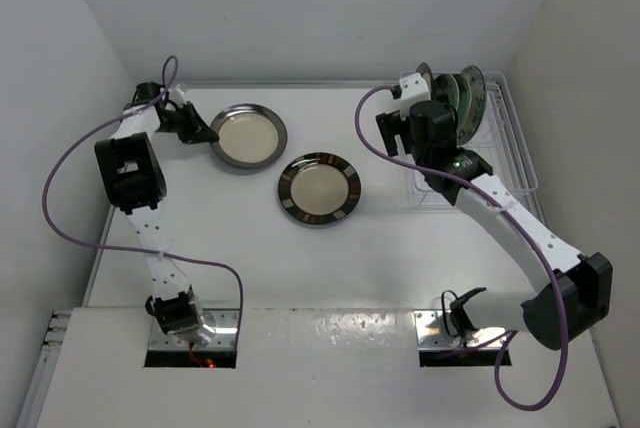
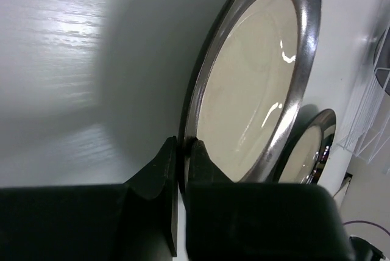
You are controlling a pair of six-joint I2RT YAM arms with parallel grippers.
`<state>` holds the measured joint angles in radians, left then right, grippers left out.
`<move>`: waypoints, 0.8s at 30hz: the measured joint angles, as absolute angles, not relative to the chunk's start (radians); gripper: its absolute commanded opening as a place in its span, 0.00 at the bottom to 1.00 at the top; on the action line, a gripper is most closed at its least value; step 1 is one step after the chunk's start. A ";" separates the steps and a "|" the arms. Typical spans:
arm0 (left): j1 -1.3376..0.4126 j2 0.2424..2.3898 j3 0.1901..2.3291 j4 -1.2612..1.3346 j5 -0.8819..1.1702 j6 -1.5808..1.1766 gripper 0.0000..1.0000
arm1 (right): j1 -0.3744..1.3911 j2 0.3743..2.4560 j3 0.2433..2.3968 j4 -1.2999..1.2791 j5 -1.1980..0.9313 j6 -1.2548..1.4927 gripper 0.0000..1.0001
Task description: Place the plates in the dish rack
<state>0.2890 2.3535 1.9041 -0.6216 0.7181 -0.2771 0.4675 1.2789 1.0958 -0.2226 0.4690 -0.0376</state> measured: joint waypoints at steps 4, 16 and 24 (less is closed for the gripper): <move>0.284 2.286 1.903 -0.650 0.707 -0.244 0.00 | 0.468 1.280 1.103 -0.243 0.438 -0.037 1.00; 0.186 1.814 1.943 -0.660 0.715 -0.028 0.00 | 0.468 1.385 1.238 -0.296 -0.031 0.069 1.00; 0.055 1.700 1.837 -0.663 1.027 -0.036 0.00 | 0.467 1.448 1.230 -0.124 -0.218 0.251 1.00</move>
<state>0.0551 1.6997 1.8370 -0.6632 1.0267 -0.0357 0.4667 1.4475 1.2304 -0.1242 -0.2176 0.2508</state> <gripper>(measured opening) 0.077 0.996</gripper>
